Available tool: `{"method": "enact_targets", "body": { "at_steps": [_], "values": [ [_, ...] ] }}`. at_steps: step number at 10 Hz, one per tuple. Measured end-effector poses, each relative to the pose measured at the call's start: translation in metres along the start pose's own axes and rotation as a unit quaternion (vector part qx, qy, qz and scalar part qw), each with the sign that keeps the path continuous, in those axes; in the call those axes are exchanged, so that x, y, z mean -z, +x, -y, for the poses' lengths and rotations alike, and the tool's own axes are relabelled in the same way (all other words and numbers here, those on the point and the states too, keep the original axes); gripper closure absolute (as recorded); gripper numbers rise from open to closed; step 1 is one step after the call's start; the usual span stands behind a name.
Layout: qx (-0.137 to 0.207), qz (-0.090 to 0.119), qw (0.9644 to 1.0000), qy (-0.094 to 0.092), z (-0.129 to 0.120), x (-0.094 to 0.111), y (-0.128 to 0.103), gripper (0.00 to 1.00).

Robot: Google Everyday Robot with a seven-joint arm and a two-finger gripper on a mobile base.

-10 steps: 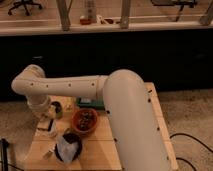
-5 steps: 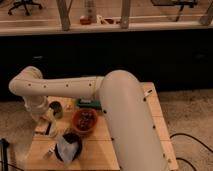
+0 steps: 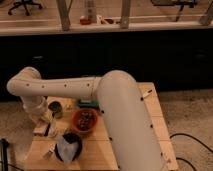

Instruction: Place eraser in paper cup

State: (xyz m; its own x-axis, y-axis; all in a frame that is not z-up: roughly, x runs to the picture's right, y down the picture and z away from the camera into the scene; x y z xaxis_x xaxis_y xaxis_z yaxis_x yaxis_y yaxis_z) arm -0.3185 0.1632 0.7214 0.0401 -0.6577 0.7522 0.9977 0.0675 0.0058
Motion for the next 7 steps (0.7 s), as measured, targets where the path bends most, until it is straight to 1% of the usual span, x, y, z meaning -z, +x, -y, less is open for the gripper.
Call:
{"method": "enact_targets", "body": {
  "at_steps": [2, 3, 4, 5, 6, 7],
  "values": [
    [-0.001, 0.001, 1.0, 0.0, 0.0, -0.0004, -0.0015, 0.98],
    [-0.002, 0.005, 1.0, 0.001, 0.0008, -0.0002, -0.0028, 0.94],
    [-0.003, 0.006, 1.0, 0.002, -0.0005, -0.0001, -0.003, 0.82],
    [-0.004, 0.007, 1.0, 0.002, -0.0029, 0.0001, -0.0029, 0.71],
    [-0.005, 0.007, 1.0, 0.005, -0.0034, 0.0002, -0.0026, 0.63],
    [-0.005, 0.007, 0.9999, 0.007, -0.0037, 0.0005, -0.0028, 0.52]
  ]
}}
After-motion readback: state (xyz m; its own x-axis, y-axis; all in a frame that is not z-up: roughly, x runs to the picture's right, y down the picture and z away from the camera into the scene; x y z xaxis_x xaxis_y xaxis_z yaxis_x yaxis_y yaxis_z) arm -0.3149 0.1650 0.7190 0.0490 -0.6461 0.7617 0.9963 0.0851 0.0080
